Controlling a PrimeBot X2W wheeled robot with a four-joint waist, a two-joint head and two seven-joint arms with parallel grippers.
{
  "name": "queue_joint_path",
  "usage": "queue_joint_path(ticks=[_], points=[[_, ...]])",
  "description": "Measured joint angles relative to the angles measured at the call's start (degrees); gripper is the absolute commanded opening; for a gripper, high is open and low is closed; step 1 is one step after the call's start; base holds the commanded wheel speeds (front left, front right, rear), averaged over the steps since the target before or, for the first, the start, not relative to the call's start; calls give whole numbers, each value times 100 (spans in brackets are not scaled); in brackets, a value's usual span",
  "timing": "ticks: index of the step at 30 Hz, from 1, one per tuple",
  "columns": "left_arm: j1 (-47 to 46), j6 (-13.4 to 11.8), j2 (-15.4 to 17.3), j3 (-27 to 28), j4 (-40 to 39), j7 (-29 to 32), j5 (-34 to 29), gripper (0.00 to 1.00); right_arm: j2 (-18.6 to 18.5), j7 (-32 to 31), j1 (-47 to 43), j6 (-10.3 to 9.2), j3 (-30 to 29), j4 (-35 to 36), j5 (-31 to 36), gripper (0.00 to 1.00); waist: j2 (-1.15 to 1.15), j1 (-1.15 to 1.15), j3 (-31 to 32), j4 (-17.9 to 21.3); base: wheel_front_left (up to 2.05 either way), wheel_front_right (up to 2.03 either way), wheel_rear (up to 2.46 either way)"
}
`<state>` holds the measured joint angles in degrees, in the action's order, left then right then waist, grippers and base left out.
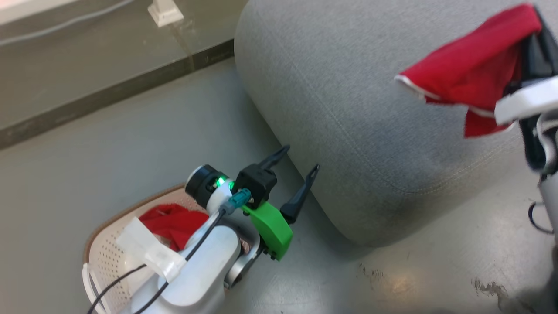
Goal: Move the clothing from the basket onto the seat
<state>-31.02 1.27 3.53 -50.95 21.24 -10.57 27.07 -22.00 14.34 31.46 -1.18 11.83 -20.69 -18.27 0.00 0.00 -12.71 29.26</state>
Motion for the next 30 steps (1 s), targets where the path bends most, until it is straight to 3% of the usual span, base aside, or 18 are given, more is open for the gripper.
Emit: queue_joint_path(ticks=[7, 12, 20, 30], points=[[-376, -3, 144, -7, -254, 227, -107, 100, -43, -233, 846, -3, -163, -66, -105, 0, 0, 0, -463, -144, 0, 0, 0], [-673, -30, 229, 22, -475, 372, -259, 100, -69, -357, 1488, -144, -435, -267, -307, 0, 0, 1, -836, -271, 0, 0, 0], [-1037, -30, 304, 21, -740, 624, -410, 100, -374, -526, 2290, -240, -610, -625, -281, 0, 0, 1, -1438, -504, 0, 0, 0], [-1261, -30, 523, 16, -1047, 857, -501, 100, -501, -438, 2542, -352, -714, -1327, -140, 0, 0, 1, -2106, -855, 0, 0, 0]])
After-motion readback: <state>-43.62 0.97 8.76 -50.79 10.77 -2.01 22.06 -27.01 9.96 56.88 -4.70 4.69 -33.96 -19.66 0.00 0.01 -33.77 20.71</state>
